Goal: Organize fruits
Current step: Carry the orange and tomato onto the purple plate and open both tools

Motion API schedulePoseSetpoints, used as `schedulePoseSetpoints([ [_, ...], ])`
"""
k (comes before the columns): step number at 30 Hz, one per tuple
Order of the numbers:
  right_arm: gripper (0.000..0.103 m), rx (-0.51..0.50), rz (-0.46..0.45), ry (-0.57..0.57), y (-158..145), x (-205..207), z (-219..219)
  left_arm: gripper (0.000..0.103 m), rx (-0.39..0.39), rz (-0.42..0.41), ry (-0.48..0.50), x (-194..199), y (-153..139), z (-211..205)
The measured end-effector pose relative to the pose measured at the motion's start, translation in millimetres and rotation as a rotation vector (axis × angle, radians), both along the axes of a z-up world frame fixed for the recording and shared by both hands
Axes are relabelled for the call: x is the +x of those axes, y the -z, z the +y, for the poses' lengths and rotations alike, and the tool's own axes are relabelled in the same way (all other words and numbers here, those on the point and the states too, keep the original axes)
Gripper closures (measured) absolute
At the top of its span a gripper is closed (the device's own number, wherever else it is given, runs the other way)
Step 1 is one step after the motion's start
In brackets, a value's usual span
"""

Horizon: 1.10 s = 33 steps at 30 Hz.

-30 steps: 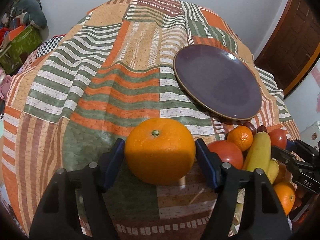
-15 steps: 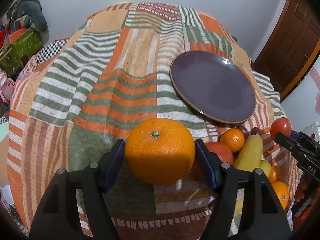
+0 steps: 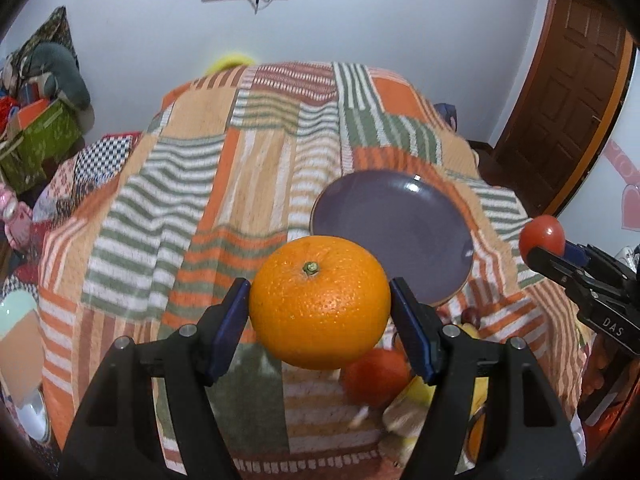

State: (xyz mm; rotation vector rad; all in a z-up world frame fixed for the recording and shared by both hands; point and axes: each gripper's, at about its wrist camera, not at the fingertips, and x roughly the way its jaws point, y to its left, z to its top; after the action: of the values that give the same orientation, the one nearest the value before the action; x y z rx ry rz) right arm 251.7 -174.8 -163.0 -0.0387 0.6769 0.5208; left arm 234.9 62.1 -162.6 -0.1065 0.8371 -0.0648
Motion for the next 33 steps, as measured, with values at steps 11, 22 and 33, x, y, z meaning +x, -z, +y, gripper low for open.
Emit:
schedulePoseSetpoints([
  [11, 0.059, -0.012, -0.095, -0.004, -15, 32, 21, 0.034, -0.004, -0.049, 0.032, 36, -18, -17],
  [22, 0.059, -0.058, -0.083, -0.010, -1, 72, 37, 0.034, 0.009, -0.013, 0.028, 90, 0, -13],
  [33, 0.059, -0.140, 0.063, -0.040, 39, 116, 53, 0.034, -0.008, 0.105, 0.055, 137, 46, -19],
])
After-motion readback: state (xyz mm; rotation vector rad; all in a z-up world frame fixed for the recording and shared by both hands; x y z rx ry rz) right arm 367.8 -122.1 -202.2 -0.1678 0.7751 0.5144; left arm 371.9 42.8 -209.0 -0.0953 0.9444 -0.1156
